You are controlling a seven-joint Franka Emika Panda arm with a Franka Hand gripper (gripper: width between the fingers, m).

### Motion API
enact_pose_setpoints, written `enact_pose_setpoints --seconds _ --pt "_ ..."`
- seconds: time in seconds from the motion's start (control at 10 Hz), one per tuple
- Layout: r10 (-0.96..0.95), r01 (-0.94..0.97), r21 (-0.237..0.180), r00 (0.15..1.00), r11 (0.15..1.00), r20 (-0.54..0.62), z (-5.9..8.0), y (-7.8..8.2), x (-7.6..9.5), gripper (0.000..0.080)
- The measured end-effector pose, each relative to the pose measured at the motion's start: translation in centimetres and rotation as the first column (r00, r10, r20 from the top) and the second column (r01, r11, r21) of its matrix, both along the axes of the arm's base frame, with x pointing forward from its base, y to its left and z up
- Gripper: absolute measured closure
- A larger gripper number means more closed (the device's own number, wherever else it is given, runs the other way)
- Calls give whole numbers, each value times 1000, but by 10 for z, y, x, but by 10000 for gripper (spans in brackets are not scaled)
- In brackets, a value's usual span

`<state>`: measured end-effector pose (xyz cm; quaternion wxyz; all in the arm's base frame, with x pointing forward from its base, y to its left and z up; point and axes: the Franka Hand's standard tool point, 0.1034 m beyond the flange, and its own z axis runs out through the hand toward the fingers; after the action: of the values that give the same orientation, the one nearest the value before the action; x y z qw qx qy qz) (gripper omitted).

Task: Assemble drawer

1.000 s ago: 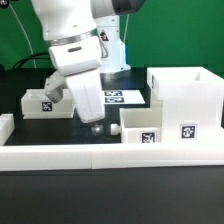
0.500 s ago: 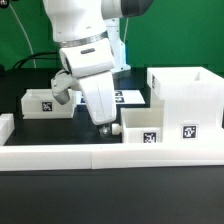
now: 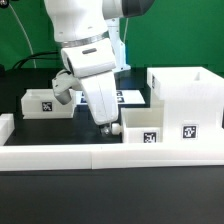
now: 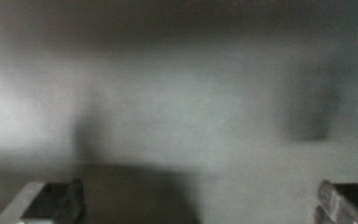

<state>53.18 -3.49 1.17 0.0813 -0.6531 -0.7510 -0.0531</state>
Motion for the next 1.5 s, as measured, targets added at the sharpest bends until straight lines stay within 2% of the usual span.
enact_pose_setpoints --seconds 0.7,1.5 --pt "-179 178 -35 983 983 -33 1 11 3 151" --pt "-202 200 -43 978 979 -44 -1 13 4 151"
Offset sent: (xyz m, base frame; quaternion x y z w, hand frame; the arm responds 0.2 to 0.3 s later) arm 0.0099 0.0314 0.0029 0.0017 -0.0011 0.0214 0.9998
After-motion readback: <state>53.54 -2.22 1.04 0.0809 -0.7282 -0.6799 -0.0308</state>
